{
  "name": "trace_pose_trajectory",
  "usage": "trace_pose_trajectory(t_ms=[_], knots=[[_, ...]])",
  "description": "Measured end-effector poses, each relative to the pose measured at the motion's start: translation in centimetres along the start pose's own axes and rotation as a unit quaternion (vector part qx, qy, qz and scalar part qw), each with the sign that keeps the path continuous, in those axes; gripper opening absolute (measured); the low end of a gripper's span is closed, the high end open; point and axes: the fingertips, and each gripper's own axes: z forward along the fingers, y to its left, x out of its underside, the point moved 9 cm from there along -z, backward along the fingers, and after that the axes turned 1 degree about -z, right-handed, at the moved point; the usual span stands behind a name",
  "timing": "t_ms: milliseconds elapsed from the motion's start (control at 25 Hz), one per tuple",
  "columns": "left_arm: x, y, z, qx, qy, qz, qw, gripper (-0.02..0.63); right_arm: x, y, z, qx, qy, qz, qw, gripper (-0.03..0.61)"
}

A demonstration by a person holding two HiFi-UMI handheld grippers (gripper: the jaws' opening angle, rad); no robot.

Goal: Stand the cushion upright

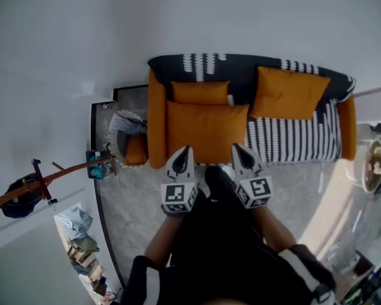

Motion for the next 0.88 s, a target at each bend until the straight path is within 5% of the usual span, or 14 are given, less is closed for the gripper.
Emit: trace_pose_trajectory(t_ms=[880], knots=[[0.9, 4.9, 9.9, 0.006, 0.064, -0.019, 0.9977, -0.003, 2.7, -5.3, 10.3, 0.03, 0.078, 0.046, 0.995, -0.005]])
